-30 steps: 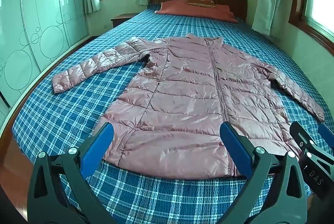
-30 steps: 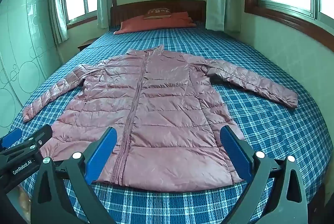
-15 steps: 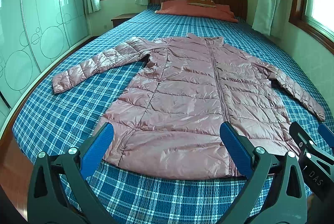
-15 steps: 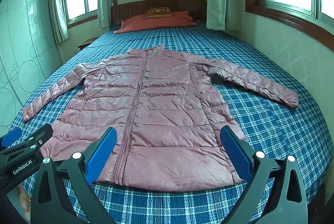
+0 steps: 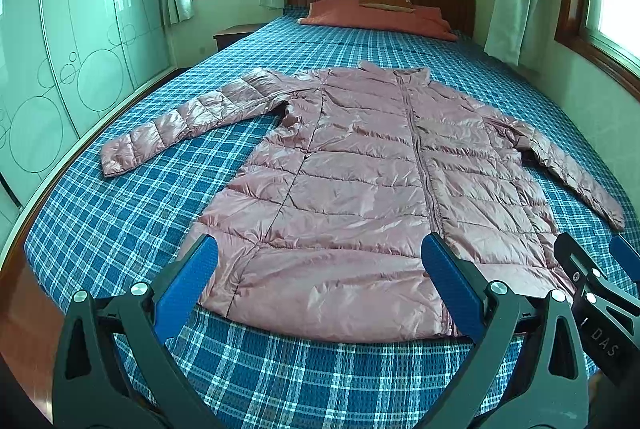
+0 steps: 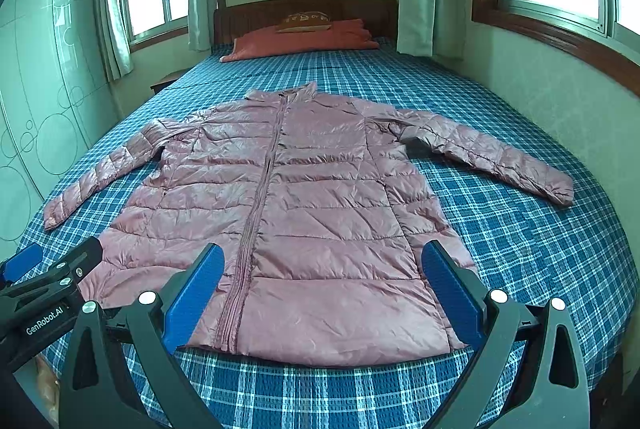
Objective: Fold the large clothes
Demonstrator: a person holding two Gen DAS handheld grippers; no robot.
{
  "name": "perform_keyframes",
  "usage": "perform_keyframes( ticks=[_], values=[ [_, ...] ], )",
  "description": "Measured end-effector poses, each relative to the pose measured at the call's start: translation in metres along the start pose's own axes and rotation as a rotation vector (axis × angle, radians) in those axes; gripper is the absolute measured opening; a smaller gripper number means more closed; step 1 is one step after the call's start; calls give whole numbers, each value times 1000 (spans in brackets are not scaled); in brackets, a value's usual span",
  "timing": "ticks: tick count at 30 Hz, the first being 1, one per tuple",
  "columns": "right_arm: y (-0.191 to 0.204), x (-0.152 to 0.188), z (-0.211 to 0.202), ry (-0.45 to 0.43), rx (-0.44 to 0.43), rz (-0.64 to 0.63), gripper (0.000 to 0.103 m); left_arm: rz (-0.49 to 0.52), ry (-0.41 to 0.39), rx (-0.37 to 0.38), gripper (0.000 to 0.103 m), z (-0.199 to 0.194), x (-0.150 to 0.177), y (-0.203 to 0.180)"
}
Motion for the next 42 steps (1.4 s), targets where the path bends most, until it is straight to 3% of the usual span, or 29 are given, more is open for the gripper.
perform_keyframes(
  ticks=[42],
  values=[
    [0, 4, 16, 43, 1, 4, 98, 3, 42, -6, 101, 17, 4, -2]
  ],
)
Point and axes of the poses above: each gripper's, at about its wrist camera, not at the fingertips, and z roughly the way its jaws point, y to its left, x to its underside, the point moved 4 cm from there along z, roughly the way its jaws point, and after that the axes turned 5 degrees about z, right-handed, at the moved point
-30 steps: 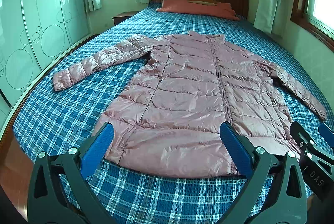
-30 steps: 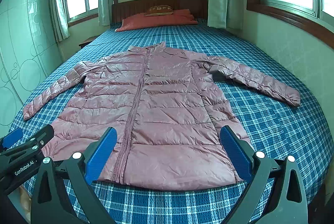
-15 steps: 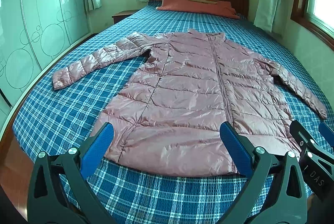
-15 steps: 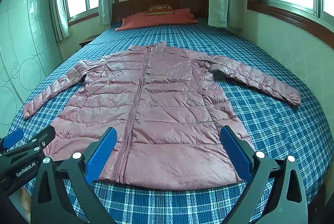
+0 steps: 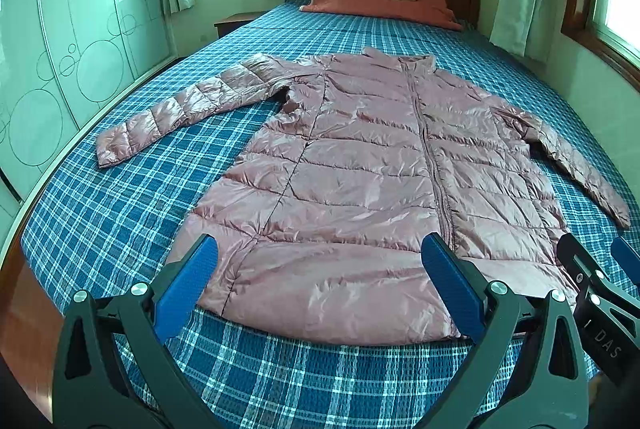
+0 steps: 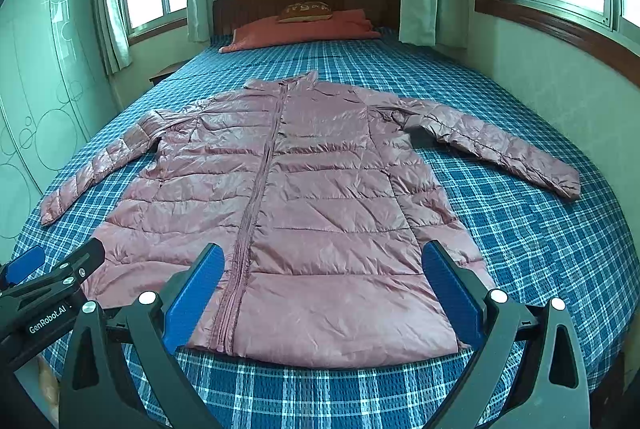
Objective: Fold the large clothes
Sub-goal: 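Grasp the side edge and sleeve of the pink jacket with the right tool and lift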
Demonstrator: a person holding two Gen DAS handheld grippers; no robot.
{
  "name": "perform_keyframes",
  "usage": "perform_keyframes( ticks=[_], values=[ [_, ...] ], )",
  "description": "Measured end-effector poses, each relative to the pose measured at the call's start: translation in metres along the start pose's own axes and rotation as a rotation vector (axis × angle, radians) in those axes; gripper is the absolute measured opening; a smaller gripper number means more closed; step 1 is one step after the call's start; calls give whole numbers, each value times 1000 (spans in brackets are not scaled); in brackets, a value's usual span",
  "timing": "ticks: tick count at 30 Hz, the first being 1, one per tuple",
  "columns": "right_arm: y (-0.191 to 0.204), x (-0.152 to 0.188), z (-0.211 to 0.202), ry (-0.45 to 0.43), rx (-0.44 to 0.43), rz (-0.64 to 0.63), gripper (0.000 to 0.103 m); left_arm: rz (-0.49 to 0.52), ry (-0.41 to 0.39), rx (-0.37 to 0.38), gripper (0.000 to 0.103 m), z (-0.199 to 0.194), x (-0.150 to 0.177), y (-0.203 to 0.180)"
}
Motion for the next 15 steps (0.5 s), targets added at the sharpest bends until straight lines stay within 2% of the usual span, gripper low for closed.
perform_keyframes(
  ticks=[7, 11, 13, 15],
  values=[
    [-12, -11, 8, -8, -2, 33, 98, -22, -6, 18, 101, 9, -16, 6],
    [-47, -22, 24, 7, 1, 134, 98, -146, -3, 14, 101, 27, -28, 40],
    [-76, -29, 36, 6, 15, 211, 98, -223, 57, 38, 101, 51, -31, 64],
    [-106, -36, 47, 8, 19, 293, 98, -305, 109, 29, 101, 74, -30, 90]
  ],
)
Point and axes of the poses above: each gripper's, at about its wrist camera, not at the fingertips, and z roughly the way its jaws point, y to its left, x to its underside, the point moved 4 cm from there along z, roughly the way its jaws point, and after that the axes turned 5 degrees about z, right-handed, at the moved point
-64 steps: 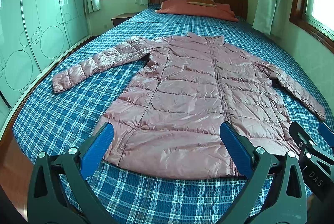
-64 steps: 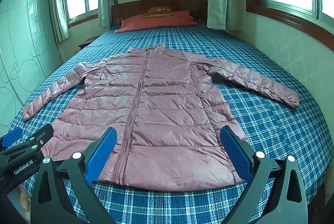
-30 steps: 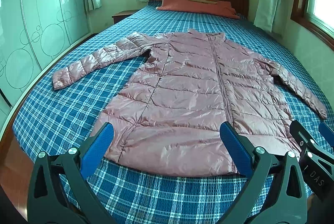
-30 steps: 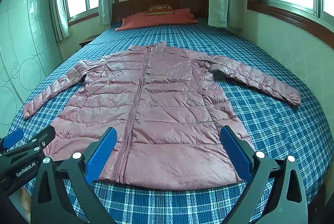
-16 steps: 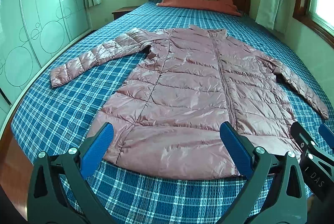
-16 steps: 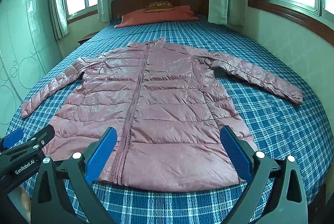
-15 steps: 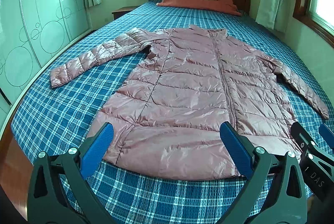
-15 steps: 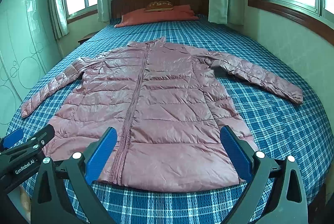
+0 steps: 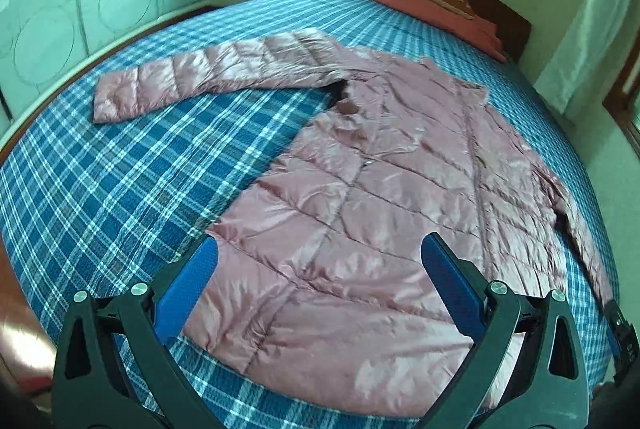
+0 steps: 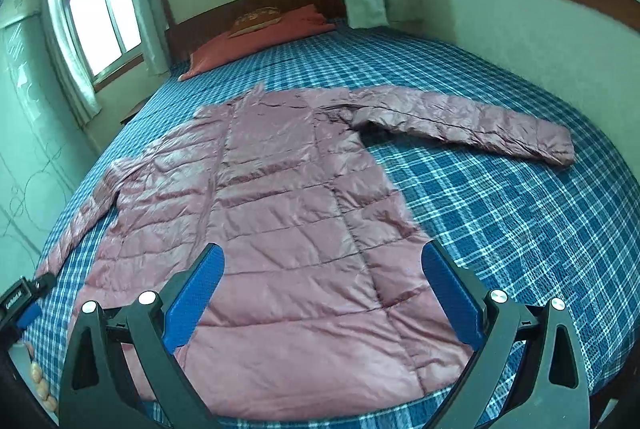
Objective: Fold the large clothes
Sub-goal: 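Grasp the side edge and sleeve of the pink jacket with the right tool and lift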
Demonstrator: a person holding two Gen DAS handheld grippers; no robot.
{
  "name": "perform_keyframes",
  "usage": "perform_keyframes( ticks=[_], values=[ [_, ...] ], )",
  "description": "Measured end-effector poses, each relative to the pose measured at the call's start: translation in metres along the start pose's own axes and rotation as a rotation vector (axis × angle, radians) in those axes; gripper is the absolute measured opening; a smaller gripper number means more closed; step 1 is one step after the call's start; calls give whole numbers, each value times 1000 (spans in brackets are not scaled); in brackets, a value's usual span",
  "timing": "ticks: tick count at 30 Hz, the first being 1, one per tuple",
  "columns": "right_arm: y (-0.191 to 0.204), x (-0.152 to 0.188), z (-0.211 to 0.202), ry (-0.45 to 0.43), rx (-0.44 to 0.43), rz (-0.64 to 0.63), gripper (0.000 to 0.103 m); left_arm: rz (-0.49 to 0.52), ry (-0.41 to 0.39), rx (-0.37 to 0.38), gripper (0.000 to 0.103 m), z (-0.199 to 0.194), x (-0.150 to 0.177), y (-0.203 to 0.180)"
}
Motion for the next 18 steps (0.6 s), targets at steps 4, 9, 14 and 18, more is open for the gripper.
perform_keyframes(
  ticks=[4, 9, 14, 18],
  values=[
    [-68, -34, 28, -17, -4, 188, 98, -105, 11, -169, 101, 36, -15, 55],
    [-155, -63, 63, -49, 42, 395, 97, -191, 10, -371, 101, 72, -28, 117],
    [-225, -82, 91, -84, 47, 574, 78, -263, 17, -469, 101, 95, -38, 159],
    [-260, -89, 106, -117, 29, 702, 78, -299, 21, -459, 101, 107, -44, 171]
  ],
)
Point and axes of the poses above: each gripper's, at about its wrist camera, not at the fingertips, and z roughly the way its jaws point, y to its left, x to its underside, the point moved 4 cm from there along z, roughly the way its jaws point, and after that the axes turned 5 degrees about z, right-handed, at the moved point
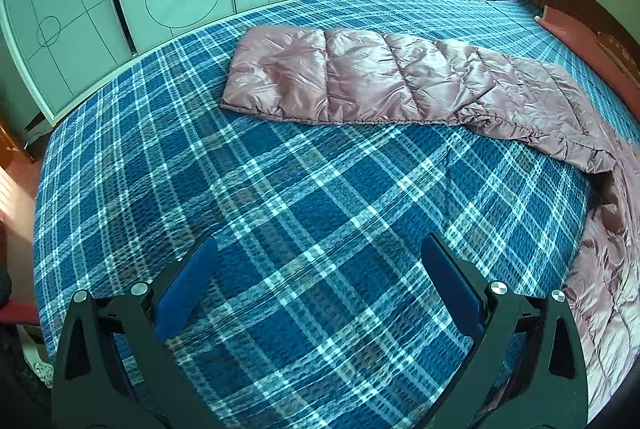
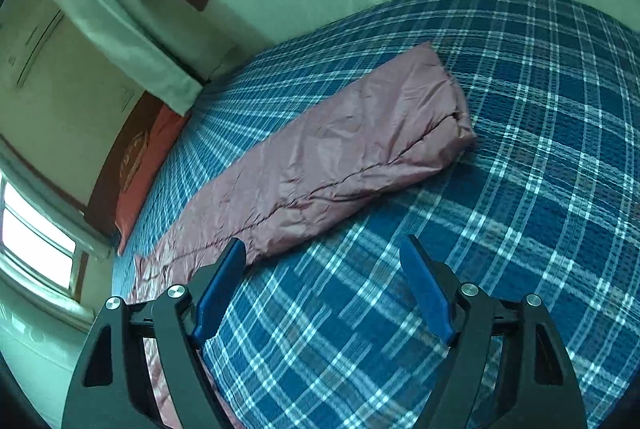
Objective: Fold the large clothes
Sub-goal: 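Grasp the side edge and sleeve of the pink jacket with the right tool and lift, then lay the held side across the jacket body and open the right tool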
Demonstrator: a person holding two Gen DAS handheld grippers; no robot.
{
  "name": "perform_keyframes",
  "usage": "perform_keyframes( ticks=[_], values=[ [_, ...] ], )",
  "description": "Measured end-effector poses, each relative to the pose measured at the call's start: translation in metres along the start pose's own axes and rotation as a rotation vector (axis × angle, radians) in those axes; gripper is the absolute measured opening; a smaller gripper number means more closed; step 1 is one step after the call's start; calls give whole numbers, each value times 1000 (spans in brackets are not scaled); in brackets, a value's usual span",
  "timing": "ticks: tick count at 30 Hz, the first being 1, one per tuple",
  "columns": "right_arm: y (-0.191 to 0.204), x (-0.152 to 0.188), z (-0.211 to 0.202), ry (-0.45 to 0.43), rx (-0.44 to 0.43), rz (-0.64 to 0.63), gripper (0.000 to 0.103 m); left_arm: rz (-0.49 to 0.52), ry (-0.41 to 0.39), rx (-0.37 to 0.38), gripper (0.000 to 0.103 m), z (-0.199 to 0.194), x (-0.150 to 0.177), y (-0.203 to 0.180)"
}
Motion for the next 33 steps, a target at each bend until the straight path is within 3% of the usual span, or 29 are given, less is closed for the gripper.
perform_keyframes(
  ticks=[5, 10, 13, 15, 18, 24, 29, 33],
  values=[
    [-20, -23, 14, -73, -51, 125, 78, 55, -17, -39, 101, 10, -2, -11],
    [-28, -37, 16, -143, -87, 168, 78, 63, -27, -43, 101, 10, -2, -13],
    [-24, -43, 16, -173, -67, 125, 75, 64, -37, -45, 101, 15, -6, -13],
    [-18, -46, 27, -147, -52, 114, 36, 66, -34, -47, 101, 13, -4, -11],
    [-2, -48, 40, -109, -44, 78, 19, 73, -39, -59, 101, 15, -3, -13],
    [83, -26, 37, -106, -110, -155, 16, 79, -49, -68, 101, 18, 1, -17],
    [185, 32, 49, -38, -193, -402, 16, 76, -50, -61, 101, 17, 4, -18],
    [264, 102, 69, 45, -260, -567, 16, 77, -53, -63, 101, 17, 4, -18]
  ],
)
Point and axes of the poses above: each gripper's, at about its wrist camera, not at the fingertips, and z roughly the way its jaws point, y to its left, x to its underside, the point moved 4 cm from there along z, roughly the way its jaws point, and after that the axes turned 5 degrees about z, right-handed, at the moved point
